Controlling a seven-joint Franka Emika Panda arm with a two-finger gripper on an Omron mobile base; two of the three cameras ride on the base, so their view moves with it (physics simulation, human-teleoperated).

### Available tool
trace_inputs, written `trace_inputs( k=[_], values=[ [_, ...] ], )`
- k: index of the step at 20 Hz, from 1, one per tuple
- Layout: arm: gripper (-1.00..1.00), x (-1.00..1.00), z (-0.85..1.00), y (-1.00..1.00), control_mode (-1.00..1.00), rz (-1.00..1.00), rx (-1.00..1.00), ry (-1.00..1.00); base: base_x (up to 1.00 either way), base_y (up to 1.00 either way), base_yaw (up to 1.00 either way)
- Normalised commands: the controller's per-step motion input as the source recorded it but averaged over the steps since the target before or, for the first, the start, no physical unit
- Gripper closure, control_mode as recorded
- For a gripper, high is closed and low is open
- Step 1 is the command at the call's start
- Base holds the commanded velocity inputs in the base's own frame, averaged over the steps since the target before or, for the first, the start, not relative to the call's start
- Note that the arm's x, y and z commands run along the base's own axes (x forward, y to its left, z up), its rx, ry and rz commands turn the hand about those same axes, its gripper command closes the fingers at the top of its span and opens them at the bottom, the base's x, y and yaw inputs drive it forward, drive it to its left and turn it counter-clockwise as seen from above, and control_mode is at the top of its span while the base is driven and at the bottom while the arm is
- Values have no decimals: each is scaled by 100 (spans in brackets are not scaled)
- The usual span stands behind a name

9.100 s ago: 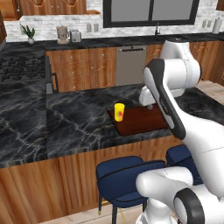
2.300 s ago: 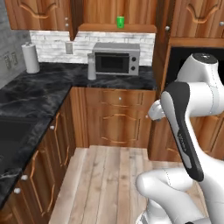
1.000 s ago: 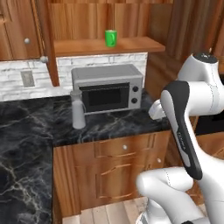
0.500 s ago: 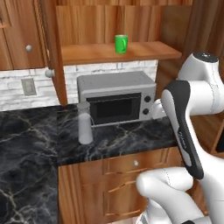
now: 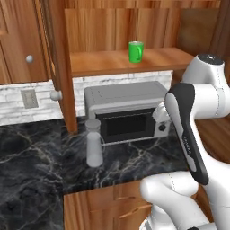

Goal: There is a tray on the dining counter. Grab the cup, mug, and pitcher and place them on the tray. The pitcher may be placed next to the tray if it cannot fit the tray.

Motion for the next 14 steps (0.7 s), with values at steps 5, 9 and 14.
trace_inputs(
  k=[5,9,14],
  values=[
    [-100,0,0,0,100,0,0,0,37,20,0],
    [-100,0,0,0,100,0,0,0,30,20,0],
    [-100,0,-3,0,-100,1,0,0,16,4,0]
  ],
)
